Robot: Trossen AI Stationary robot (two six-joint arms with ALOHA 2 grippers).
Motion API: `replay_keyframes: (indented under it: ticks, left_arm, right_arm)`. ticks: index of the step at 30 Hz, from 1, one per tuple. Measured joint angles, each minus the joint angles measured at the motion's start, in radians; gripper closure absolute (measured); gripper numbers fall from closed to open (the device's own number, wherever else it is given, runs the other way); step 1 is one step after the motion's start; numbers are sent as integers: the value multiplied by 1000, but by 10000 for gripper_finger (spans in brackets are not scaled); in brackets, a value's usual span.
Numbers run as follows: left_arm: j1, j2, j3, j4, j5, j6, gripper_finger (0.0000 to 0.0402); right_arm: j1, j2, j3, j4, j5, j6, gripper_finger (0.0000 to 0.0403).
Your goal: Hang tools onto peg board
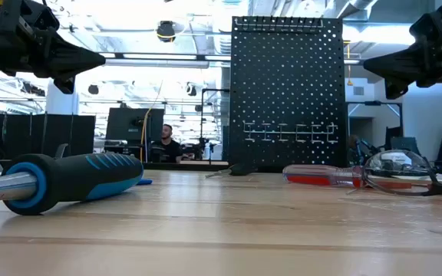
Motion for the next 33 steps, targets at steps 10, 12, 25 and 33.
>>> replay_keyframes:
  ticks: [10, 12, 25, 33]
  left_arm:
    - [0, 0, 0, 0, 0, 0, 401]
    - [0, 0, 0, 0, 0, 0, 401]
    - [0, 0, 0, 0, 0, 0, 402]
    - [0, 1, 0, 61, -1, -103, 401]
  right_arm:
    - [0, 0, 0, 0, 0, 0, 396]
    - [0, 0, 0, 0, 0, 0, 396]
    - [0, 0, 0, 0, 0, 0, 396]
    - [0, 0, 0, 0, 0, 0, 396]
